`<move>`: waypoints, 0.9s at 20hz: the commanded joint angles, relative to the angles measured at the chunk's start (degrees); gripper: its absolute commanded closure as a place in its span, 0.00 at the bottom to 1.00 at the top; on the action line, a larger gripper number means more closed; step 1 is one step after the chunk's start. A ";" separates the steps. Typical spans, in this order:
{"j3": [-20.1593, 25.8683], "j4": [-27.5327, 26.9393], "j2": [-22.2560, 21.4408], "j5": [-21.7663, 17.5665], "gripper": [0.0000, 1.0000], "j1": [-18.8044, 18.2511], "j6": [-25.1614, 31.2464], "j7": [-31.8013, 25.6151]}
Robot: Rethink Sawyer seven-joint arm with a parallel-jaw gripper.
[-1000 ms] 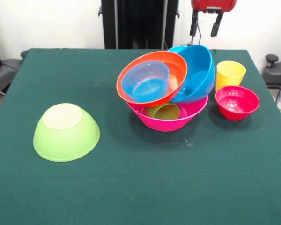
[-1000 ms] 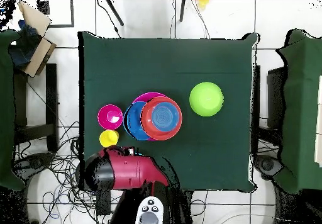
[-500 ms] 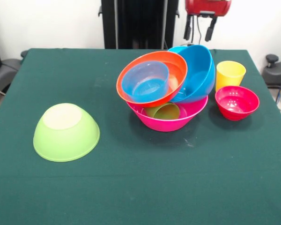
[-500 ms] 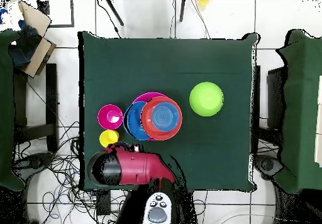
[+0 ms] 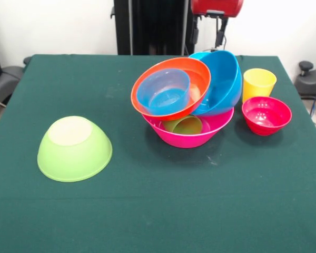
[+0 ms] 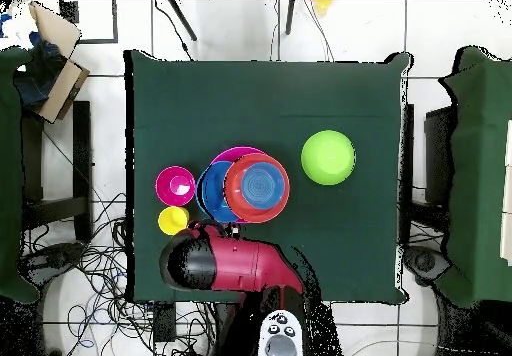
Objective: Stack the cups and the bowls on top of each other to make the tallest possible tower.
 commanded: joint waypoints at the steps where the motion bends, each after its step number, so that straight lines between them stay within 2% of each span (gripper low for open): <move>1: 3.86 -0.88 0.99 -0.76 0.00 1.97 3.20 6.52; 13: 4.11 -0.60 0.82 -0.65 0.00 2.18 2.95 6.01; 18: 2.25 -0.66 0.26 -1.25 0.00 3.82 3.54 6.62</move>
